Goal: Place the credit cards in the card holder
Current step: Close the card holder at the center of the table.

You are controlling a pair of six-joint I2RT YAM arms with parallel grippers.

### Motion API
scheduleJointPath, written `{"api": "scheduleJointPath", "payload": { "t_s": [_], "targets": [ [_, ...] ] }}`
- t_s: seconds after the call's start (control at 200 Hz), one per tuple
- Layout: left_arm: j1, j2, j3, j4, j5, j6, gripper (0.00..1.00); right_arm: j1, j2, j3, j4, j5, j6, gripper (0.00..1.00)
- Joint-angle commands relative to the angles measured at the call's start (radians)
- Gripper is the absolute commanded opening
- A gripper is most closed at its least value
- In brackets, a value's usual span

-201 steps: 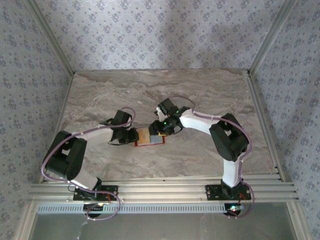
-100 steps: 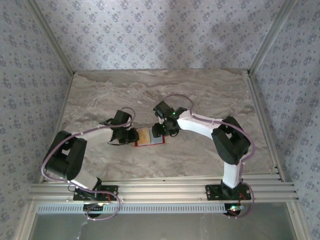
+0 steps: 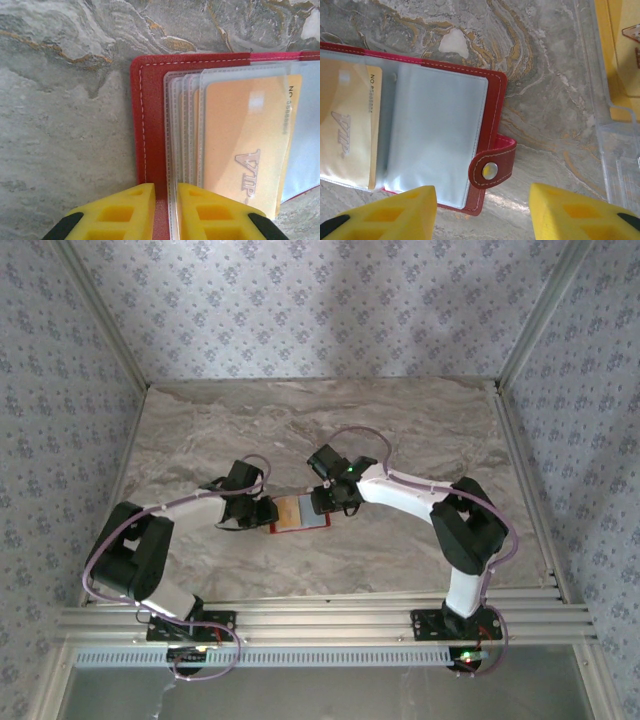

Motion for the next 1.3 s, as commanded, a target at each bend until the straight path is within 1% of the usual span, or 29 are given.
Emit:
{"api": "scheduleJointPath", "payload": {
  "t_s": [0.0, 0.1, 0.175, 0.22, 0.29, 0.34, 0.46, 0.5, 0.65, 0.7, 0.76, 0.825, 0.914, 0.954, 1.009, 1.144, 1.294],
  "targets": [
    [0.001, -0.02, -0.022, -0.037, 0.015, 0.012, 0.2, -0.001, 0.022, -0.014, -0.018, -0.013, 0.013, 0.48],
    [0.002, -0.025, -0.024, -0.036, 0.019, 0.012, 0.2, -0.002, 0.027, -0.01, -0.026, -0.016, 0.008, 0.39],
    [0.001, -0.03, -0.024, -0.038, 0.018, 0.012, 0.2, -0.007, 0.029, -0.009, -0.031, -0.01, 0.003, 0.38],
    [0.001, -0.032, -0.025, -0.038, 0.017, 0.012, 0.2, -0.009, 0.027, -0.007, -0.031, -0.011, 0.002, 0.4],
    [0.001, -0.034, -0.025, -0.038, 0.016, 0.012, 0.2, -0.001, 0.022, -0.005, -0.01, -0.003, -0.01, 0.53],
    [0.001, -0.034, -0.025, -0.038, 0.016, 0.012, 0.2, 0.01, 0.027, 0.006, -0.013, -0.001, -0.013, 0.56],
    [0.001, -0.037, -0.025, -0.038, 0.019, 0.01, 0.2, 0.026, 0.076, 0.048, -0.031, 0.042, -0.013, 0.57],
    [0.001, -0.038, -0.028, -0.038, 0.019, 0.01, 0.21, 0.026, 0.096, 0.065, -0.067, 0.056, -0.015, 0.57],
    [0.001, -0.039, -0.027, -0.038, 0.019, 0.01, 0.21, 0.03, 0.135, 0.1, -0.101, 0.091, -0.031, 0.54],
    [0.001, -0.038, -0.027, -0.037, 0.018, 0.011, 0.21, 0.031, 0.138, 0.106, -0.111, 0.108, -0.033, 0.51],
    [0.001, -0.037, -0.026, -0.037, 0.019, 0.01, 0.21, 0.03, 0.133, 0.108, -0.119, 0.129, -0.033, 0.44],
    [0.002, -0.036, -0.025, -0.035, 0.02, 0.01, 0.21, 0.032, 0.117, 0.104, -0.112, 0.155, -0.029, 0.34],
    [0.002, -0.034, -0.026, -0.035, 0.024, 0.01, 0.21, 0.046, 0.087, 0.103, -0.109, 0.172, -0.031, 0.14],
    [0.001, -0.033, -0.026, -0.033, 0.025, 0.01, 0.21, 0.054, 0.069, 0.1, -0.098, 0.159, -0.037, 0.07],
    [0.001, -0.032, -0.026, -0.032, 0.027, 0.009, 0.21, 0.058, 0.039, 0.091, -0.061, 0.104, -0.046, 0.0],
    [0.001, -0.033, -0.027, -0.031, 0.027, 0.009, 0.21, 0.058, -0.022, 0.07, 0.025, -0.013, -0.042, 0.0],
    [0.001, -0.038, -0.028, -0.029, 0.03, 0.004, 0.21, 0.054, -0.013, 0.082, 0.095, -0.18, -0.038, 0.0]
  ]
}}
